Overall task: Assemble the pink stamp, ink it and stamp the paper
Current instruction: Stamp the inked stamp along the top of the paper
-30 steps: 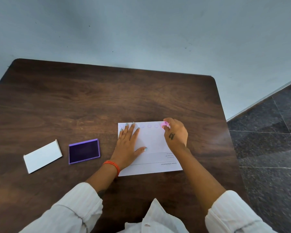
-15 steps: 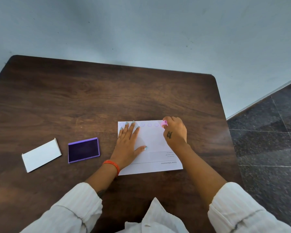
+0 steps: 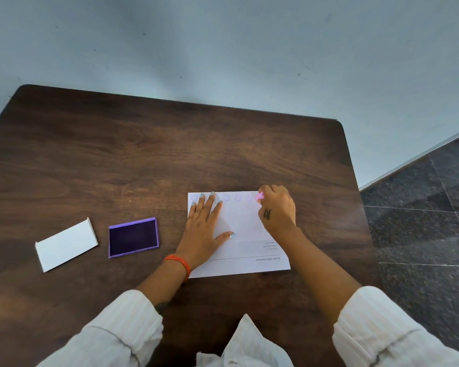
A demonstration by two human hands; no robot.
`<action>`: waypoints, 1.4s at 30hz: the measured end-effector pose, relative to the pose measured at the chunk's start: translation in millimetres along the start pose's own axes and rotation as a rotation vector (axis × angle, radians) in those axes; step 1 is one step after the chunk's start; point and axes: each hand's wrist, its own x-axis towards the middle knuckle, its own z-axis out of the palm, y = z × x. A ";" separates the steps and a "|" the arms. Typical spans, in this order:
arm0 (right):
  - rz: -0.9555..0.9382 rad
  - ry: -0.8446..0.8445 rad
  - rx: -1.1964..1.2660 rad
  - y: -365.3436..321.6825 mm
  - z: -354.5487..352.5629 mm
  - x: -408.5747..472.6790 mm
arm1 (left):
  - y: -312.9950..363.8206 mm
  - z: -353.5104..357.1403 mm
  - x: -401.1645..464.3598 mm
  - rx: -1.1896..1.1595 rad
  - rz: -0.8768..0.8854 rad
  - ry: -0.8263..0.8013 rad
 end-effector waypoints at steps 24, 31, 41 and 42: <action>1.060 0.000 1.997 15.6 -51.9 -44.6 | 12.1 -18.9 -4.4 -0.060 0.007 0.043; 1.029 -0.107 2.065 3.3 -47.8 -57.4 | 12.9 -43.7 -23.6 -0.172 -0.051 0.134; 0.949 -0.308 1.944 -52.2 -36.0 -78.2 | -25.0 -70.5 -112.2 -0.290 -0.203 0.377; 0.932 -0.343 1.917 -59.3 -32.8 -81.0 | -28.9 -67.5 -120.7 -0.283 -0.215 0.378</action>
